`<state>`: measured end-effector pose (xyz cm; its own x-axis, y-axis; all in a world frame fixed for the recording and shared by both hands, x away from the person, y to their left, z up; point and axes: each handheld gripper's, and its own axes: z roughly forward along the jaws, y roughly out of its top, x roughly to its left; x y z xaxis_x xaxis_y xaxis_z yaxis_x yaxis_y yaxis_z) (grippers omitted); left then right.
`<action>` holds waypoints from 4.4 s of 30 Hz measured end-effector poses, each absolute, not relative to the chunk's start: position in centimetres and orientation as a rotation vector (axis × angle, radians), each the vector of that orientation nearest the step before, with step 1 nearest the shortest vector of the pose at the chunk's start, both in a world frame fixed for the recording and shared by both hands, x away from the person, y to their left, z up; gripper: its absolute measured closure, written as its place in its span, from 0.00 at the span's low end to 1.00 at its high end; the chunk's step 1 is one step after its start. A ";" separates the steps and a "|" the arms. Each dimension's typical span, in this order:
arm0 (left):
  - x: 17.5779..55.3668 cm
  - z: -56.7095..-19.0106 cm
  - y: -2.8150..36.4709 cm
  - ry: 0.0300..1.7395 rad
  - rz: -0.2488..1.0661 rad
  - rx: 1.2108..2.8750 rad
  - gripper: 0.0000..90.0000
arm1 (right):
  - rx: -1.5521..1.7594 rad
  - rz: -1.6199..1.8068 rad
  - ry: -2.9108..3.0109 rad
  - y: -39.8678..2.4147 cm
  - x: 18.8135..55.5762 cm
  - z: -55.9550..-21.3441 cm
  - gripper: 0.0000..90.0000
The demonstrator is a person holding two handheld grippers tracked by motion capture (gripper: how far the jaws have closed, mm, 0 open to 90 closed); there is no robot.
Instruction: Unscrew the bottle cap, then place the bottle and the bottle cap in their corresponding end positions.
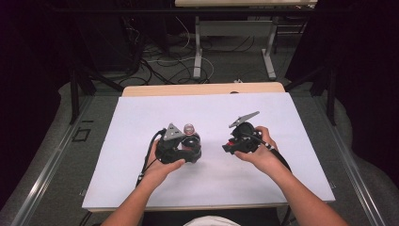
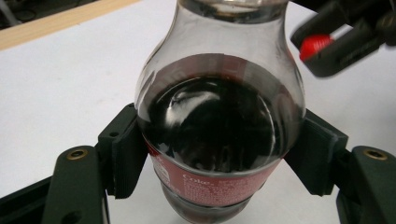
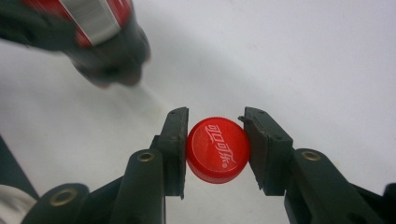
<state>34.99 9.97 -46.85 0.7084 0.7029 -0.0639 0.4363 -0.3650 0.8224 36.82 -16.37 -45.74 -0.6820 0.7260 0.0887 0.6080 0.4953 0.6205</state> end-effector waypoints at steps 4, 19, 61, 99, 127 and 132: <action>35.8 -46.1 10.1 0.884 0.391 1.995 0.33 | 1.238 0.960 2.525 -17.4 36.9 -46.9 0.68; 40.0 -43.4 7.6 0.891 0.392 1.934 0.33 | 1.349 1.003 2.436 -19.8 36.6 -48.7 0.68; 46.6 -51.0 3.2 1.012 0.443 1.991 0.33 | 1.357 1.072 2.405 -20.7 37.0 -49.9 0.68; 45.8 -51.3 4.2 0.984 0.404 1.941 0.17 | 1.340 1.049 2.458 -19.3 36.9 -51.2 0.68; 37.9 -49.9 11.4 1.021 0.378 1.892 0.01 | 1.138 1.054 2.601 -13.0 37.1 -52.8 0.68; 36.9 -50.0 12.8 1.032 0.396 1.895 0.01 | 1.114 1.044 2.617 -12.1 36.9 -53.5 0.68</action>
